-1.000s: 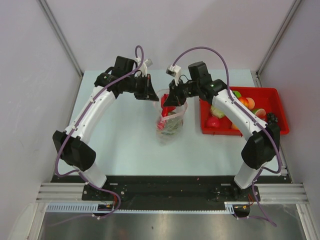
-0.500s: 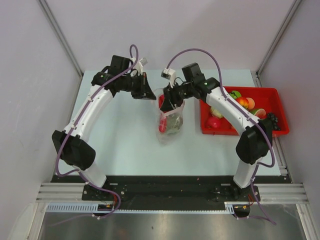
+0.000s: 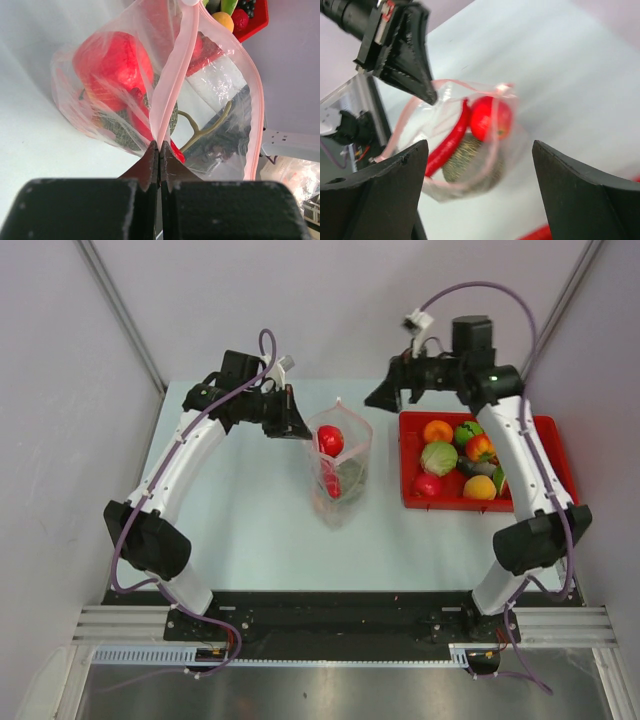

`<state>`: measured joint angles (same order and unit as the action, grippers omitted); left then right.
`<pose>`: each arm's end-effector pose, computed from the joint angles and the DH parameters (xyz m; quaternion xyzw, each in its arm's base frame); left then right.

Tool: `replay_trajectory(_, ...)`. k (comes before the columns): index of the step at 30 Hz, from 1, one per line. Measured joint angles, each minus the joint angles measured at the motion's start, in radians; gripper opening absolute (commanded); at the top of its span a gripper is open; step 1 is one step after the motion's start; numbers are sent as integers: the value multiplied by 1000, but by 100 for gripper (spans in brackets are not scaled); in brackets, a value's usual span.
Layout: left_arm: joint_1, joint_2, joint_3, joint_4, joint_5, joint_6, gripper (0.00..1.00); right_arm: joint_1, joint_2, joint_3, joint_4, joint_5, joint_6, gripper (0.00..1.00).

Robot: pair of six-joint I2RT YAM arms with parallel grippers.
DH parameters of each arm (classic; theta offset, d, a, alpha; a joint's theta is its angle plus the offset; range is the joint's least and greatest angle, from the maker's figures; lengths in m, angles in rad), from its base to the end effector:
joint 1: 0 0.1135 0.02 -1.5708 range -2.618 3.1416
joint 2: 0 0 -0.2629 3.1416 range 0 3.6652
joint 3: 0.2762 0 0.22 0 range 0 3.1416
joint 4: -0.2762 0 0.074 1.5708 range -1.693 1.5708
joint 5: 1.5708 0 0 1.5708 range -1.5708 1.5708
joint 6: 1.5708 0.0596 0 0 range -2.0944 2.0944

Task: Place the food in the zip-top bag and seal the zipper
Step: Place the fake vegetable in the zipper food storage bag, then pick up the fake fruit from the bin.

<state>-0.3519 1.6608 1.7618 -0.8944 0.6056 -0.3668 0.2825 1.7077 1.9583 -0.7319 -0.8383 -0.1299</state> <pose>0.3023 -0.1471 0.3687 0.1064 0.8841 -0.3855 0.2416 0.3209 0.1393 0.4318 -0.3664 0.7215 0.3831 0.4454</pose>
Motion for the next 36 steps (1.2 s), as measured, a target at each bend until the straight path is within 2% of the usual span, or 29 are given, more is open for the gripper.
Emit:
replay_trajectory(8,0,0,0,2,-1,1,0,-412,-148,-60,-83,11,-102,88)
replay_trajectory(12,1,0,0,3,-3,2,0,-648,-134,-81,-225,27,-262,87)
replay_trajectory(16,1,0,0,6,-5,9,0,-774,-81,-90,-362,92,-436,82)
replay_trajectory(21,1,1,2,10,-12,11,0,-835,0,-143,-434,197,-555,73)
replay_trajectory(27,1,4,13,10,-27,17,0,-854,122,-151,-431,306,-572,62)
replay_trajectory(36,1,4,15,13,-26,20,0,-850,251,-131,-402,359,-509,59)
